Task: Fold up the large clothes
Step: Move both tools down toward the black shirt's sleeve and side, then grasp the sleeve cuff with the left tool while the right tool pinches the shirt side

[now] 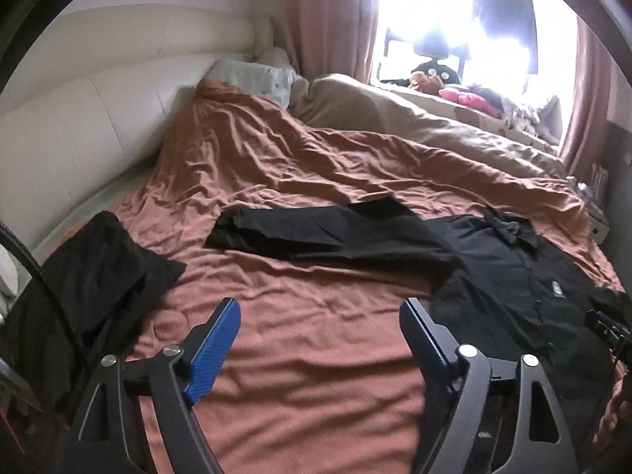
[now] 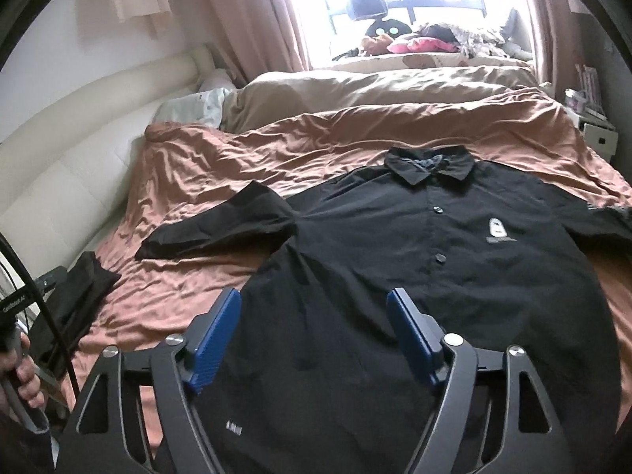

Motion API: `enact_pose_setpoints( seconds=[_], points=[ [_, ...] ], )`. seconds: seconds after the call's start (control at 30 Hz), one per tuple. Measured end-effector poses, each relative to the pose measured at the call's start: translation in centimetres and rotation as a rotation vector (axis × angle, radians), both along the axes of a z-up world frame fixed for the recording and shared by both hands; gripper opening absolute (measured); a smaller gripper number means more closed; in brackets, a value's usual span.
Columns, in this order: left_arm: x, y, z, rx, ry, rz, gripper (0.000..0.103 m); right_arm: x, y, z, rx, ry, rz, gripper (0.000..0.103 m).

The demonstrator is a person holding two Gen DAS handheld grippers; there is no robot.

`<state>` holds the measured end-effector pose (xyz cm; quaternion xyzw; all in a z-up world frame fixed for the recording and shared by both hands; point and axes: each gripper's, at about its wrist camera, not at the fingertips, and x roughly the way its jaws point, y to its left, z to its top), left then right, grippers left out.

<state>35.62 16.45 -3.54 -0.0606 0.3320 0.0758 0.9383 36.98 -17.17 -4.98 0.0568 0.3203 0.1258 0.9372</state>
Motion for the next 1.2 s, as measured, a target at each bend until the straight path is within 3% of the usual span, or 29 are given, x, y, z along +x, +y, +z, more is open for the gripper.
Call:
enact_pose_setpoints(
  seconds=[0.1, 0.27, 0.4, 0.6, 0.9, 1.2],
  points=[
    [2.8, 2.3, -0.4, -0.016, 0.031, 0.009, 0.070, 3.0, 0.8, -0.7, 0.031, 0.036, 0.018, 0.055],
    [6.9, 5.7, -0.5, 0.007, 0.065, 0.039, 0.068, 7.3, 2.1, -1.4, 0.027, 0.060, 0.032, 0.047],
    [10.1, 9.0, -1.4, 0.006, 0.098, 0.078, 0.067, 10.4, 2.7, -2.6, 0.037, 0.098, 0.029, 0.046],
    [14.6, 14.0, -4.4, -0.069, 0.154, 0.150, 0.067, 14.3, 3.4, -3.4, 0.051, 0.156, 0.027, 0.040],
    [20.7, 18.2, -9.9, -0.132, 0.229, 0.202, 0.068, 19.9, 5.5, -5.5, 0.049, 0.196, 0.039, 0.027],
    [23.7, 21.3, -15.1, -0.158, 0.293, 0.291, 0.067, 22.6, 7.0, -8.5, 0.044, 0.238, 0.059, 0.027]
  ],
)
